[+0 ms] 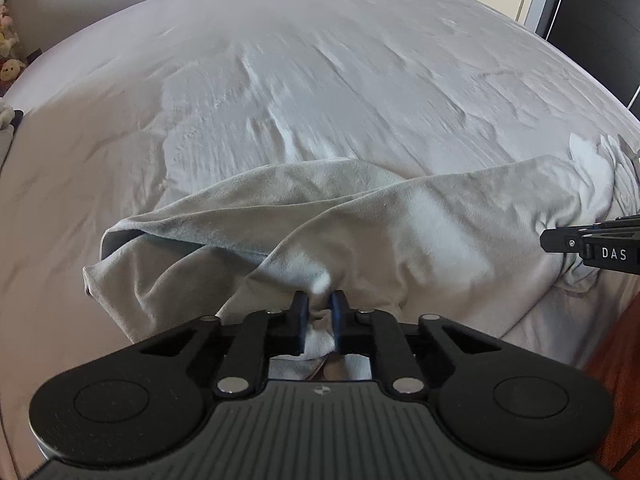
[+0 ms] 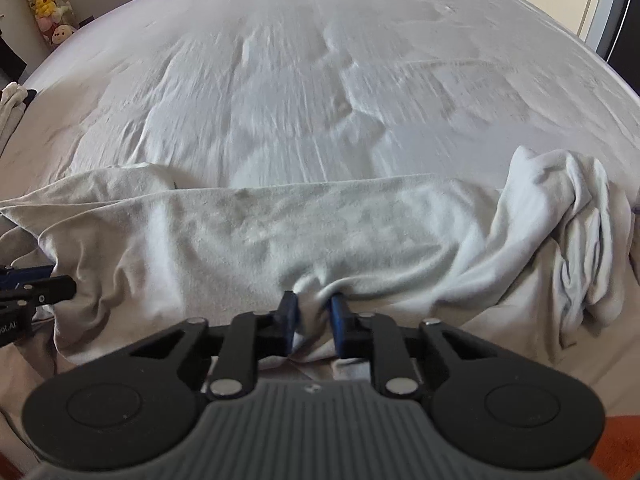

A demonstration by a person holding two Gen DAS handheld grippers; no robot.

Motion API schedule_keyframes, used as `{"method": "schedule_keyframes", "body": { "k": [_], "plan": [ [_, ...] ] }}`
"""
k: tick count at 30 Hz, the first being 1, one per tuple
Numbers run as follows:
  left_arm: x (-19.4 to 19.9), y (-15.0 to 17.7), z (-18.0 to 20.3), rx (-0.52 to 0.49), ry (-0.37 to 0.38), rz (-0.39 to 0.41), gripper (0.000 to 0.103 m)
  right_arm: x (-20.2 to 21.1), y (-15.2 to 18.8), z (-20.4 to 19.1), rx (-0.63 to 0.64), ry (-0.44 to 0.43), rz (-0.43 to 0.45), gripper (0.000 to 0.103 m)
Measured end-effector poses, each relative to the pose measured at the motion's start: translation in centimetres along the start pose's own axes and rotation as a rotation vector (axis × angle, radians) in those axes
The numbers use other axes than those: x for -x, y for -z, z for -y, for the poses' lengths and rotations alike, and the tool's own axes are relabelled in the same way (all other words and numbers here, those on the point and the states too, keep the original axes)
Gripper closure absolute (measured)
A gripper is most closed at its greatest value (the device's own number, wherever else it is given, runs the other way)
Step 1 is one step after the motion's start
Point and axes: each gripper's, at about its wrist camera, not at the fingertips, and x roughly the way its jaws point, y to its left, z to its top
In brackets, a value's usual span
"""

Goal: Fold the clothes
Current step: 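Lift the garment with both grippers and shake it out above the bed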

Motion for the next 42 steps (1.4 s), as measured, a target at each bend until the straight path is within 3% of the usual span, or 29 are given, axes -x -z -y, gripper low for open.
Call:
{"method": "schedule_keyframes", "body": {
  "k": [7, 12, 18, 22, 25, 28, 32, 38, 42],
  "plan": [
    [4.2, -0.5, -1.1, 0.099, -0.052, 0.202, 0.098, 3.4, 0.1, 0.6, -0.043, -0.051, 0.156, 0.098],
    [9.1, -1.3, -2.7, 0.188, -0.073, 0.353, 0.098, 7.9, -2.1, 0.0, -0.015, -0.093, 0.291, 0.098],
    [17.5, -4.0, -4.7, 0.223, -0.136, 0.543, 0.098, 14.4, -5.8, -1.6, 0.026, -0.221, 0.439, 0.098],
    [21.6, -5.7, -5.5, 0.198, -0.217, 0.592, 0.098, 16.9, -7.6, -2.9, 0.046, -0.312, 0.487, 0.098],
    [22.2, -6.1, -6.0, 0.167, -0.338, 0.586, 0.098, 17.3, -8.4, -4.2, 0.1, -0.347, 0.472, 0.096],
    [21.2, -5.9, -7.5, 0.172, -0.391, 0.514, 0.098, 17.1, -8.3, -4.7, 0.149, -0.31, 0.474, 0.088],
    [18.0, -4.7, -9.0, 0.127, -0.521, 0.415, 0.098, 14.7, -7.9, -3.5, 0.147, -0.229, 0.386, 0.087],
    [14.8, -2.5, -11.4, 0.124, -0.556, 0.291, 0.098, 8.4, -7.8, 2.4, 0.066, -0.071, 0.202, 0.084],
    [13.3, -1.7, -12.3, 0.13, -0.554, 0.238, 0.098, 4.5, -8.0, 6.6, -0.054, -0.009, 0.102, 0.073]
  ]
}}
